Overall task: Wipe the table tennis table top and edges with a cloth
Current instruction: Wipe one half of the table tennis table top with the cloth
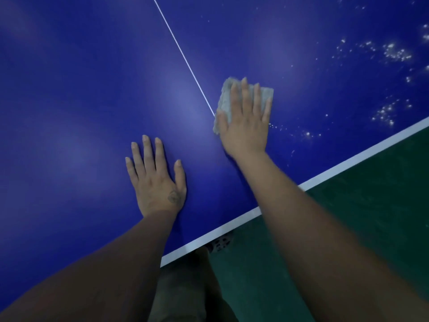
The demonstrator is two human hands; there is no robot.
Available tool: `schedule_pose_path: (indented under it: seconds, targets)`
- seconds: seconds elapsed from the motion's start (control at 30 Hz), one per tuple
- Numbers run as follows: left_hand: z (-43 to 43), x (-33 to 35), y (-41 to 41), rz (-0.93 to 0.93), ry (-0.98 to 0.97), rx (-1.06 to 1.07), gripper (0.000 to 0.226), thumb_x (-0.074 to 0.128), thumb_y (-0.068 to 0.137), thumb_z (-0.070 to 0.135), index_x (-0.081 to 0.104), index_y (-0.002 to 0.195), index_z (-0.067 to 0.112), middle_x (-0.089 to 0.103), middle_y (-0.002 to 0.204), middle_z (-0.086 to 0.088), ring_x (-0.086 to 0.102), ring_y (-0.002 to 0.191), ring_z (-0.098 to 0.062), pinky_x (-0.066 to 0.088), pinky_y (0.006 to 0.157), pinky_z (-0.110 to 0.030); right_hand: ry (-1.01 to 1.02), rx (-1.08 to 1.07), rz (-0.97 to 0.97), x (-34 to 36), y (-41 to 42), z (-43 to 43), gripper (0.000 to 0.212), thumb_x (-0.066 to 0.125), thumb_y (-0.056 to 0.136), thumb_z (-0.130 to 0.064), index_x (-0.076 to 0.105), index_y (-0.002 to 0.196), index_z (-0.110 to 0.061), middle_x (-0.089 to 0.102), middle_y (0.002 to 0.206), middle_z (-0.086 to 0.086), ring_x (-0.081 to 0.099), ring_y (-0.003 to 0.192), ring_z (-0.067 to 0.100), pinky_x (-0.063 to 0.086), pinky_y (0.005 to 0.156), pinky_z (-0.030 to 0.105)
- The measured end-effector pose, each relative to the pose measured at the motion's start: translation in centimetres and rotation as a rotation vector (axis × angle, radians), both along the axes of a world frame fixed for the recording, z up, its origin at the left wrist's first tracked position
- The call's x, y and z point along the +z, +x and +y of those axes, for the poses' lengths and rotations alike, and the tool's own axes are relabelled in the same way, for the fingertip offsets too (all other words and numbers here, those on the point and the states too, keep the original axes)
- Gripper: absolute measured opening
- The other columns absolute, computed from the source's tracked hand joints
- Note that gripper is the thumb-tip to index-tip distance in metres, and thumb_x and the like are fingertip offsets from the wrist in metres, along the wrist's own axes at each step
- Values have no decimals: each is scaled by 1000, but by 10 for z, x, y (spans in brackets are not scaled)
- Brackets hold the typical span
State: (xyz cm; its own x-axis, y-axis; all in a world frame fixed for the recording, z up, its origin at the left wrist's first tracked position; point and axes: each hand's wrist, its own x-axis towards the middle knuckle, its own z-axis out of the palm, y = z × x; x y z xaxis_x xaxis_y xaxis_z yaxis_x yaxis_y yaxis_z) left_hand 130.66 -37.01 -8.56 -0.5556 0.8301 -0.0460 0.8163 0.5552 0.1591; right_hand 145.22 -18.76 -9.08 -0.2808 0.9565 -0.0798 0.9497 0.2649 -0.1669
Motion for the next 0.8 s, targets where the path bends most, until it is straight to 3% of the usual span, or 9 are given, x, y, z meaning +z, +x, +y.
schedule_pose_path:
  seconds: [0.13, 0.33, 0.43, 0.8]
  targets:
    - [-1, 1, 0, -5, -4, 8, 72, 31, 111, 52, 22, 172, 14, 11, 182, -7, 2, 168, -31, 7, 135, -56, -47, -48, -20, 5, -4, 4, 72, 21, 111, -56, 6, 172, -19, 2, 180, 5, -3, 166, 31, 4, 131, 60]
    - [0, 2, -1, -23, -12, 9, 73, 31, 111, 52, 22, 172, 14, 10, 182, -8, 1, 168, -31, 6, 135, -57, -56, 53, -21, 20, 48, -148, 70, 33, 113, -51, 14, 172, -19, 11, 179, 6, 6, 166, 31, 14, 130, 62]
    - [0, 2, -1, -25, -30, 13, 73, 29, 111, 54, 19, 173, 15, 8, 182, -7, -1, 168, -30, 5, 135, -56, -75, 83, -39, 20, 84, -178, 70, 41, 112, -50, 24, 170, -17, 17, 178, 7, 11, 165, 33, 18, 129, 64]
    - [0, 2, -1, -15, -38, 23, 74, 29, 111, 56, 20, 173, 16, 9, 182, -6, -1, 169, -29, 7, 136, -56, -69, -126, -58, 6, 93, 9, 73, 16, 111, -57, 3, 172, -19, 3, 180, 8, -1, 166, 32, 5, 131, 62]
